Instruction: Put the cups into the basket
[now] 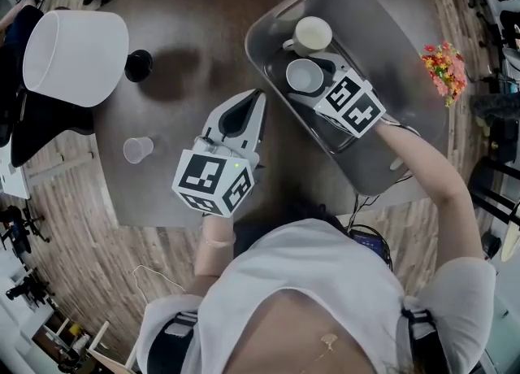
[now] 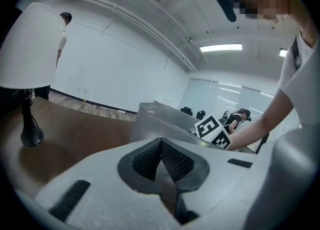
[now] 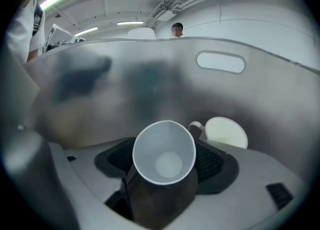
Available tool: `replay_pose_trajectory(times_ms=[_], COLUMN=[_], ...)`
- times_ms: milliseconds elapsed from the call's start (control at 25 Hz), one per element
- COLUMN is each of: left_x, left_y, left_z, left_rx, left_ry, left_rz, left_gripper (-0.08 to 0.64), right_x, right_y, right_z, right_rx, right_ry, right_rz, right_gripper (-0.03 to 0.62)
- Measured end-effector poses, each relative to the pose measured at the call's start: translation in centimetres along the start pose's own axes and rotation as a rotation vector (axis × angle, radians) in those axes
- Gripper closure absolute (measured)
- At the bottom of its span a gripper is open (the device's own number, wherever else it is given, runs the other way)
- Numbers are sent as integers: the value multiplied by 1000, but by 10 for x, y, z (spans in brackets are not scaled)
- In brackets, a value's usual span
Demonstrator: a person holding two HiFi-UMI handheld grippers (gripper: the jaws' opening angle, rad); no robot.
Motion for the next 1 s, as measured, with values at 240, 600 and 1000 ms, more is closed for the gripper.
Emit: replay_pose_trajectory(times_ms=[240,600,1000], left_x=[1,-1,-5], left_y=[3,7,2], left_z=[1,6,8], left_rx=[-8,0,-4], left_ry=[12,25,23], left_rz=[3,-4,9], left_gripper=[548,548,549], right_x=[-16,-40,-44], right_y=[-2,-1,-1], right_z=[2,-1,-1], right_rx=[-27,-26,-46], right_ry=[6,-31,-35], right_rz=[-27,6,-2], right_gripper=[229,229,227])
Point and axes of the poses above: the fingertips, and each gripper's own axes: x backward along the fingers, y to its left, z out of its underside, the point moved 9 cm from there along x, backward along the fingers, and after that the axes turned 11 degrees about y, right-handed, at the moved point
